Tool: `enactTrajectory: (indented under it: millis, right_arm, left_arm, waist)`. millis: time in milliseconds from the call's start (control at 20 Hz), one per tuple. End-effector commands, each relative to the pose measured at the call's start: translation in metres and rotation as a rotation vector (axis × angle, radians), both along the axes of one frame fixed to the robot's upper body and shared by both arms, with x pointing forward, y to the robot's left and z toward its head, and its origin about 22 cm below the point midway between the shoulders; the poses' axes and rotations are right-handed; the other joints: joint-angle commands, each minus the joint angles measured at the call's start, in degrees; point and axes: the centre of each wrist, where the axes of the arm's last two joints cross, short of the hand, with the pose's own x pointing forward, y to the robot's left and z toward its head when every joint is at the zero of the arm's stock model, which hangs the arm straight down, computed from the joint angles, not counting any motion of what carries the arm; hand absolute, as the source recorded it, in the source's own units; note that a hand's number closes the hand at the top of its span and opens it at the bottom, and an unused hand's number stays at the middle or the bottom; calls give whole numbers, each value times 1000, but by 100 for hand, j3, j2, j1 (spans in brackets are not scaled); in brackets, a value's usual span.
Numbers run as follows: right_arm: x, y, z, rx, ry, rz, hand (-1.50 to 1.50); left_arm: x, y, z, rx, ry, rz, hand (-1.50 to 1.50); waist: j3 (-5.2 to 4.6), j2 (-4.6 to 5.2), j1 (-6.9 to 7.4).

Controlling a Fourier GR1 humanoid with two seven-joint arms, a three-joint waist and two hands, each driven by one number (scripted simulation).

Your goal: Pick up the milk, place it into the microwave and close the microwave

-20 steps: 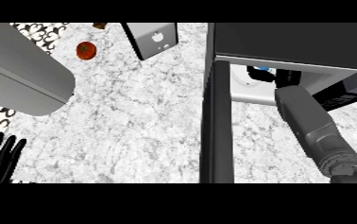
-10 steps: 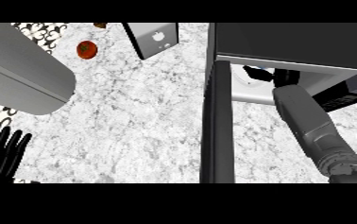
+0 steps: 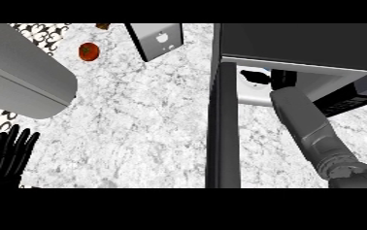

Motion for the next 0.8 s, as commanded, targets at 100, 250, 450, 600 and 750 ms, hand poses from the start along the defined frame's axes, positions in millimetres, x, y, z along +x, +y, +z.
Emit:
enactTrajectory:
  millis: [100,250,450,600,750]
  right_arm:
    - [-4,4,-7,-10,8,26,-150]
    - [-2,4,-4,26,-11,33,-150]
    - [-7,-7,-8,48,6,46,-150]
    - [-14,-4,-19,86,-3,39,-150]
    - [-12,-2,-17,81,16,62,-150]
  left_arm:
    - [-1,6,1,11,-4,-4,-150]
    - [-5,7,1,18,-14,-1,-150]
    - [-12,2,-6,5,-7,7,-150]
    - [-21,-8,-6,9,-21,19,-150]
    - [-17,-9,-3,18,-31,32,-150]
  waist:
    - [-2,-45,-61]
    - [2,-55,-80]
    - [-2,-94,-152]
    - [1,-110,-163]
    - [-6,-130,-221]
